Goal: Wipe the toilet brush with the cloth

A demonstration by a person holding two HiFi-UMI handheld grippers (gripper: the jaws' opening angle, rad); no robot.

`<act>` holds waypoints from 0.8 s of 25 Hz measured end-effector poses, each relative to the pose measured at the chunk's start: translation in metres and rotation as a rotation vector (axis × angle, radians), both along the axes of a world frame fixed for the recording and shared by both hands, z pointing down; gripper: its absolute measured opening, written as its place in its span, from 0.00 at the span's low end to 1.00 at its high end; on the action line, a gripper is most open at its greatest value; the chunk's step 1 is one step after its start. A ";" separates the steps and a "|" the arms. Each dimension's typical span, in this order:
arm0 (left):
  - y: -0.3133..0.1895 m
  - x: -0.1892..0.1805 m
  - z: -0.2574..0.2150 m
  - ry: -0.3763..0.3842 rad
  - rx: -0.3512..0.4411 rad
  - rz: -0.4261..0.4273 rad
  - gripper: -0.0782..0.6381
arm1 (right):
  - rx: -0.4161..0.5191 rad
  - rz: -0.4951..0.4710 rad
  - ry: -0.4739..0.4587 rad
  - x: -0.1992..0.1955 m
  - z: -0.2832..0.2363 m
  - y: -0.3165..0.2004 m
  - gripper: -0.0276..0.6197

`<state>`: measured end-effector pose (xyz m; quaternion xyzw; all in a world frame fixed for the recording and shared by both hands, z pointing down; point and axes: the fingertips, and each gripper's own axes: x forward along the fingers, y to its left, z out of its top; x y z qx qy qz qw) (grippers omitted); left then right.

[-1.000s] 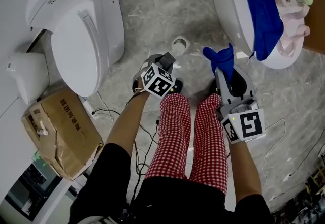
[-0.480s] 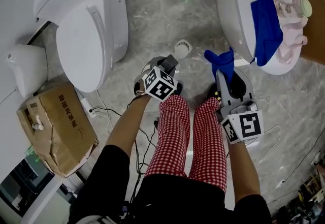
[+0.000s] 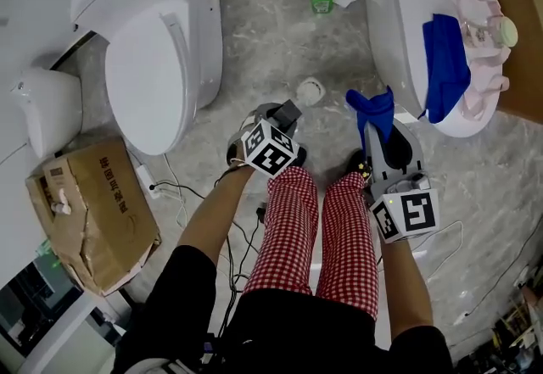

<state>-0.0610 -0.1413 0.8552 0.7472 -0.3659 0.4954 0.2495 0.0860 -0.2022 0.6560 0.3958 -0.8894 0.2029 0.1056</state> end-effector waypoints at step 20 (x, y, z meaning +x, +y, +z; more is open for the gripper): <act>-0.012 -0.011 -0.049 0.001 0.063 -0.008 0.34 | 0.037 0.025 -0.019 -0.005 -0.034 0.003 0.14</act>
